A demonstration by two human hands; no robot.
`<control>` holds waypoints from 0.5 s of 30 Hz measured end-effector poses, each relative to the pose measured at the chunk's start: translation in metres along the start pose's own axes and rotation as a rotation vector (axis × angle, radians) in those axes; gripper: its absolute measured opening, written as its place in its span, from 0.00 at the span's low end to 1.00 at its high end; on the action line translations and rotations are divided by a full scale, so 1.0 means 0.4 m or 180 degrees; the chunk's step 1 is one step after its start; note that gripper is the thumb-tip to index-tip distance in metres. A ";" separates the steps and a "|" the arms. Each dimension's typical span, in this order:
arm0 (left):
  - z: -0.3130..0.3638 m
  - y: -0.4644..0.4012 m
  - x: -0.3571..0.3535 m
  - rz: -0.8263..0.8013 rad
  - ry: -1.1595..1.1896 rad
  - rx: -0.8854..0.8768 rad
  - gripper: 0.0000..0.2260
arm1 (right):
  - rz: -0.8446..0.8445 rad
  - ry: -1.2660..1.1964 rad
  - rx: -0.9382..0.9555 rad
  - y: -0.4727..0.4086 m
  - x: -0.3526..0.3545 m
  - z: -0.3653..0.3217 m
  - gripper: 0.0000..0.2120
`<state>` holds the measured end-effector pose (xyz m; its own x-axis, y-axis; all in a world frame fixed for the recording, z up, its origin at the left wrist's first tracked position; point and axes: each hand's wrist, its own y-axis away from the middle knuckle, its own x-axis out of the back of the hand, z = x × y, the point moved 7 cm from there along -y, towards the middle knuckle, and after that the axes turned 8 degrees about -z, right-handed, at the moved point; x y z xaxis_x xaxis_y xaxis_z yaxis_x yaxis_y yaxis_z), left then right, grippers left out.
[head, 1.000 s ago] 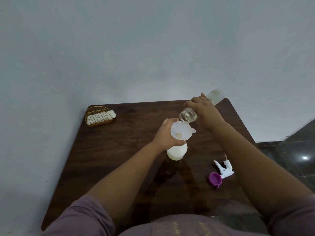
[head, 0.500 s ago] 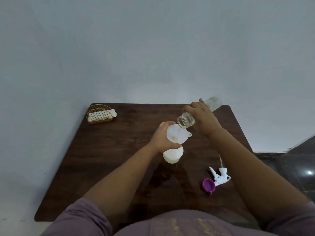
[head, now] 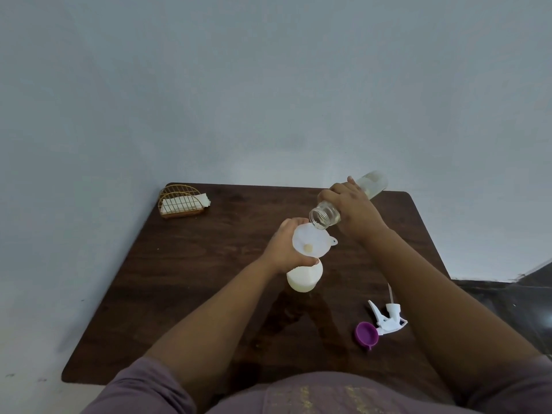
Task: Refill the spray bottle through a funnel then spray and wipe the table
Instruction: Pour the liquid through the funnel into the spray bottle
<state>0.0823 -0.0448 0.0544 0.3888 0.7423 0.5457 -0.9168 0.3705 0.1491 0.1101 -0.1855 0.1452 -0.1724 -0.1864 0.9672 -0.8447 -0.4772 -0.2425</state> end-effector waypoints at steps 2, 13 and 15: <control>0.003 0.002 0.000 -0.0015 -0.0012 -0.0011 0.38 | -0.0035 -0.0008 0.0013 0.000 -0.003 -0.002 0.21; 0.013 0.006 0.003 0.0014 -0.0017 -0.0004 0.39 | -0.0090 -0.0014 0.0046 -0.006 0.000 0.004 0.20; 0.014 0.006 0.001 0.0034 -0.0016 0.0002 0.38 | -0.0089 -0.0011 0.0056 -0.005 0.001 0.006 0.20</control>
<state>0.0799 -0.0467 0.0596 0.3786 0.7434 0.5514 -0.9209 0.3624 0.1437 0.1129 -0.1868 0.1459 -0.1470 -0.1757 0.9734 -0.8400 -0.4974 -0.2166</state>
